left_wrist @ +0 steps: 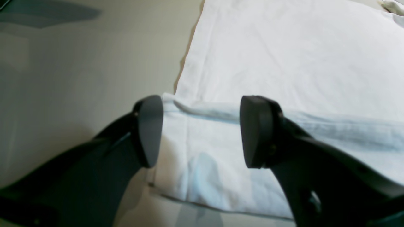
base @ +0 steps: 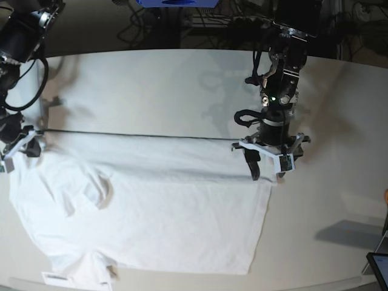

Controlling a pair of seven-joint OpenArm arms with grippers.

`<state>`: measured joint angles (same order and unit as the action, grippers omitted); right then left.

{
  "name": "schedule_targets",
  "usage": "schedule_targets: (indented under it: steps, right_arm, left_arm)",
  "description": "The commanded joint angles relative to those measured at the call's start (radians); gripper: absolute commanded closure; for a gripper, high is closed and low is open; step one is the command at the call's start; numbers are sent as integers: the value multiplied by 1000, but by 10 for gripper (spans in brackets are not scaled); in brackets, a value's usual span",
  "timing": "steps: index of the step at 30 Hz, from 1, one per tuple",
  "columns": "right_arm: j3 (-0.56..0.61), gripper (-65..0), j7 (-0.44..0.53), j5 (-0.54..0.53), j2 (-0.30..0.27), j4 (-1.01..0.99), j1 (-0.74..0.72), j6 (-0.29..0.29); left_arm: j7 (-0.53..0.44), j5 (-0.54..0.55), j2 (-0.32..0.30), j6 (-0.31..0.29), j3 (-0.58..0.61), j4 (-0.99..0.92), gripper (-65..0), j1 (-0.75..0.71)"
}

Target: Fold the T-shirt properly

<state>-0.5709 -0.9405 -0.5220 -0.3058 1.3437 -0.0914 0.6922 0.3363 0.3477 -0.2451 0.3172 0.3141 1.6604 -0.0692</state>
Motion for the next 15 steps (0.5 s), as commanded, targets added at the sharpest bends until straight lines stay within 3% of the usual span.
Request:
schedule_targets:
  steps: [1, 6, 15]
  right_arm:
    - [-8, -9, 19, -16, -42, -7, -15, 6]
    - [-10, -7, 65, -17, -57, -89, -31, 6]
    - [-8, -9, 97, -17, -91, -165, -35, 6]
  left_arm:
    - [-29, -9, -9, 4, -3, 17, -378, 15]
    - [-29, -9, -9, 4, -3, 1, -378, 21]
    - [-32, -9, 22, 4, -3, -237, -378, 99]
